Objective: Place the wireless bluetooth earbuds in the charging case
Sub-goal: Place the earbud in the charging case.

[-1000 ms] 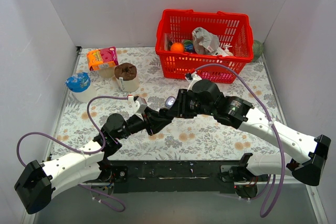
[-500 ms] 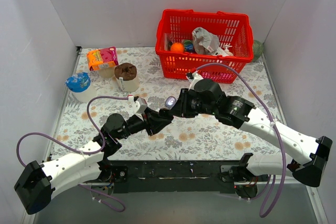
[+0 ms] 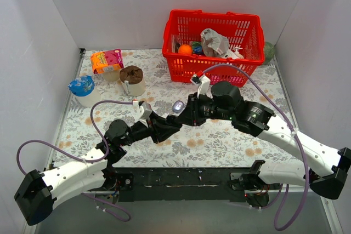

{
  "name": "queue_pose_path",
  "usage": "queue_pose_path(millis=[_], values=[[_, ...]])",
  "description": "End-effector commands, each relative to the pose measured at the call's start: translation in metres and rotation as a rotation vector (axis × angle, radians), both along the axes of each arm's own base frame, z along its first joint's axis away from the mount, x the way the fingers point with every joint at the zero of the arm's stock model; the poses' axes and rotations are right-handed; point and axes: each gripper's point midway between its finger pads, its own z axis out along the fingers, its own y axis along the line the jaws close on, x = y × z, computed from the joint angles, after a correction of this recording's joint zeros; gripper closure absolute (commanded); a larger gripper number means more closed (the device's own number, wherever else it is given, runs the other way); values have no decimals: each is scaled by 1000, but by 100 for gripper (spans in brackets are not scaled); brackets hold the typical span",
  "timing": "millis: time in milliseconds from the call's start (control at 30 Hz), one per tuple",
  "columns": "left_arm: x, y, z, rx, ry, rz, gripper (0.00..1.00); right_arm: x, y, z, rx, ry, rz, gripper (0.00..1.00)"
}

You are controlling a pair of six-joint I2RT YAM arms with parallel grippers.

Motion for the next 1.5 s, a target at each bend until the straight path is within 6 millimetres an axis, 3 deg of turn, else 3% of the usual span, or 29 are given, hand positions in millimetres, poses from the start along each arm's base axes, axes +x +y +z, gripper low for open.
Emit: queue_pose_path(millis=[0,233,367,400,500,633,767,1033,1467], values=[[-12,-2,31,-93,-40,-63,100,-19,0,72,224,-217,149,99],[-48,-12,60,-149,-21,-301,100,-45,-10,101,345,-424,310,99],[-72,-10,79,-174,-49,-448,100,-58,-15,95,362,-523,401,99],[-75,-10,83,-181,-52,-463,100,-58,-15,83,352,-518,406,99],[-80,-10,93,-196,-53,-502,100,-59,-18,84,378,-567,405,99],[-81,-12,99,-202,-48,-527,100,-58,-19,76,401,-595,386,99],[-79,-15,96,-191,-31,-525,100,-58,-25,94,466,-657,350,99],[-78,-17,93,-192,-12,-533,100,-60,-27,99,516,-698,344,99],[-80,-21,98,-175,6,-586,100,-59,-19,86,443,-708,392,99]])
